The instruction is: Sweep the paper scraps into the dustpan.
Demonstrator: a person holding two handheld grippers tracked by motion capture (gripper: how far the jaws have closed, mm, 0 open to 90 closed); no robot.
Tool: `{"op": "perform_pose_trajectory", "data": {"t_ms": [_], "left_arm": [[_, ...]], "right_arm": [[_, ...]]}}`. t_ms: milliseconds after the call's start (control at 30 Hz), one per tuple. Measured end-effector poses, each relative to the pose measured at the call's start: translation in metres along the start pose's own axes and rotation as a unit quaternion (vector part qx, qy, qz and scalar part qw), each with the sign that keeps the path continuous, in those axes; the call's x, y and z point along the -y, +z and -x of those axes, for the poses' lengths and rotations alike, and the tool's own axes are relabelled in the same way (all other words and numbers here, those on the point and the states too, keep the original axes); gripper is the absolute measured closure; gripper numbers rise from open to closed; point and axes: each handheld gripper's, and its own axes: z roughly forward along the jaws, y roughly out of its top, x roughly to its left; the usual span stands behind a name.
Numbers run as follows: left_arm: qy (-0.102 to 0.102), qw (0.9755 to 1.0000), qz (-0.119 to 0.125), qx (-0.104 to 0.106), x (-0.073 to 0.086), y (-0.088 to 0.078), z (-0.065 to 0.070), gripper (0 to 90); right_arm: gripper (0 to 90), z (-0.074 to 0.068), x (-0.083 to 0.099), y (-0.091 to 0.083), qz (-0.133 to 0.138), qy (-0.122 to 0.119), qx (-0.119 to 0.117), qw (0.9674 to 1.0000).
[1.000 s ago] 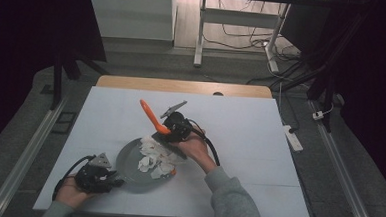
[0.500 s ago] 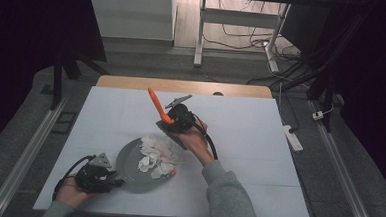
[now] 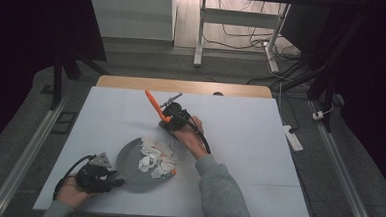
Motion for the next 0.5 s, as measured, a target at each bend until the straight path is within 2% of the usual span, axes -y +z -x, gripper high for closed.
{"op": "perform_pose_trajectory", "data": {"t_ms": [133,167,233,267,300,333,367,467,500], "left_arm": [[0.0,1.0,0.0,0.0,0.0,0.0,0.0,61.2],[-0.001,1.0,-0.001,-0.001,0.0,0.001,0.0,61.3],[-0.002,1.0,-0.001,-0.001,0.0,0.001,0.0,61.3],[-0.002,1.0,-0.001,-0.001,0.0,0.001,0.0,61.2],[-0.002,1.0,-0.001,-0.001,0.0,0.001,0.0,61.2],[-0.001,1.0,-0.002,-0.002,-0.001,0.001,0.0,61.2],[-0.001,1.0,-0.002,-0.002,-0.001,0.001,0.001,61.3],[-0.001,1.0,-0.002,-0.003,-0.001,0.001,0.001,61.3],[-0.001,1.0,-0.002,-0.003,-0.001,0.001,0.001,61.3]], "right_arm": [[71.5,-0.013,-0.003,0.003,-0.01,-0.018,-0.017,0.9997],[71.5,-0.021,-0.003,0.002,-0.016,-0.025,-0.027,0.9992],[71.5,-0.03,-0.003,0.001,-0.015,-0.021,-0.054,0.9982],[71.5,-0.03,-0.003,0.001,-0.015,-0.021,-0.054,0.9982],[71.5,-0.043,-0.001,0.0,-0.02,-0.039,-0.061,0.9972],[71.5,-0.043,-0.001,0.0,-0.02,-0.039,-0.061,0.9972],[71.5,-0.054,0.001,-0.003,-0.02,-0.056,-0.064,0.9962],[71.5,-0.064,0.004,-0.012,-0.008,-0.054,-0.091,0.9944],[71.5,-0.064,0.004,-0.012,-0.008,-0.054,-0.091,0.9944]]}}
